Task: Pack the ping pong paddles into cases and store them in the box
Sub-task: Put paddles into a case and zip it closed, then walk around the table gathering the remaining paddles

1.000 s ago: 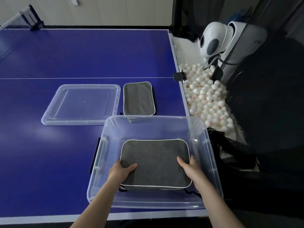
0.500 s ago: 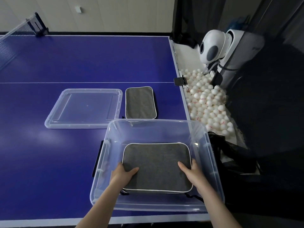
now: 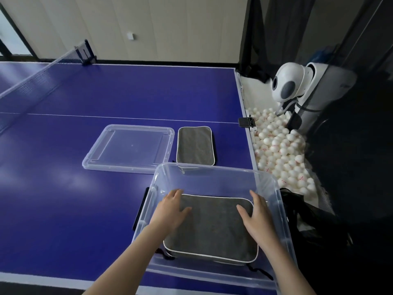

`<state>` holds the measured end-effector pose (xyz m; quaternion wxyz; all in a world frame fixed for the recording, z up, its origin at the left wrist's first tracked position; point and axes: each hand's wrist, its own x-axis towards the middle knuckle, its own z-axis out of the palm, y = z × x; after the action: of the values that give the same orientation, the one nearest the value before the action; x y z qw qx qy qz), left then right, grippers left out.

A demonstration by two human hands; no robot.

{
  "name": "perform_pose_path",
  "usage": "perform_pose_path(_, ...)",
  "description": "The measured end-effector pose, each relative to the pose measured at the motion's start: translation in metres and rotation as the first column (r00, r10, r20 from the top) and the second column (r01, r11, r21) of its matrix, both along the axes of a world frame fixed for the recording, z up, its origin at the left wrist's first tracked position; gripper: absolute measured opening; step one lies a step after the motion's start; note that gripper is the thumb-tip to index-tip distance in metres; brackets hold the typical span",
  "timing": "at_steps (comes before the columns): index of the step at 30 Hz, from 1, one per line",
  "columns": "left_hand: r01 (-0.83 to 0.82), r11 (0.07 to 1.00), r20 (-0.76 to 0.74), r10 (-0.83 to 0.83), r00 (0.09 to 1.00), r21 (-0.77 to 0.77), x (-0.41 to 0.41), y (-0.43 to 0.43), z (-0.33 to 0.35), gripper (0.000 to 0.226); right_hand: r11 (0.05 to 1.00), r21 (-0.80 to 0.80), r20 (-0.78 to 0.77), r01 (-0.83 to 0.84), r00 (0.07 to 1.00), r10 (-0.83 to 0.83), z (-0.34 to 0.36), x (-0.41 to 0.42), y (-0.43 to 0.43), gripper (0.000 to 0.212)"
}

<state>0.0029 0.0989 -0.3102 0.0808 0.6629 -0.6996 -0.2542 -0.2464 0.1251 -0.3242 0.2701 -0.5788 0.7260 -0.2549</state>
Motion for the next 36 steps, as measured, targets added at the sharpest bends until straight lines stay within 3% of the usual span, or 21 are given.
perform_pose_path(9,-0.012,0.963,0.004,0.014,1.000,-0.270,0.030,-0.023,0.051,0.055,0.969,-0.034,-0.090,-0.244,0.966,0.241,0.035,0.043,-0.049,0.061)
perform_pose_path(15,-0.121,0.957,0.094,0.150,0.984,-0.264,0.094,-0.035,0.064,0.058,0.923,-0.058,-0.138,-0.380,0.919,0.370,0.055,0.102,-0.076,0.057)
perform_pose_path(19,-0.236,0.952,0.148,0.267,0.952,-0.195,0.159,-0.021,0.059,0.060,0.850,-0.049,-0.188,-0.525,0.841,0.508,0.066,0.171,-0.088,0.055)
perform_pose_path(26,-0.475,0.879,0.211,0.457,0.864,0.039,0.311,0.075,0.017,0.055,0.672,0.067,-0.331,-0.737,0.619,0.712,0.052,0.342,-0.069,0.055)
perform_pose_path(32,-0.703,0.682,0.255,0.656,0.710,0.203,0.439,0.208,-0.025,0.052,0.450,0.264,-0.315,-0.853,0.365,0.876,0.006,0.500,-0.004,0.056)
perform_pose_path(36,-0.798,0.526,0.245,0.765,0.595,0.295,0.488,0.288,-0.047,0.049,0.256,0.382,-0.295,-0.888,0.146,0.944,-0.021,0.591,0.054,0.056)
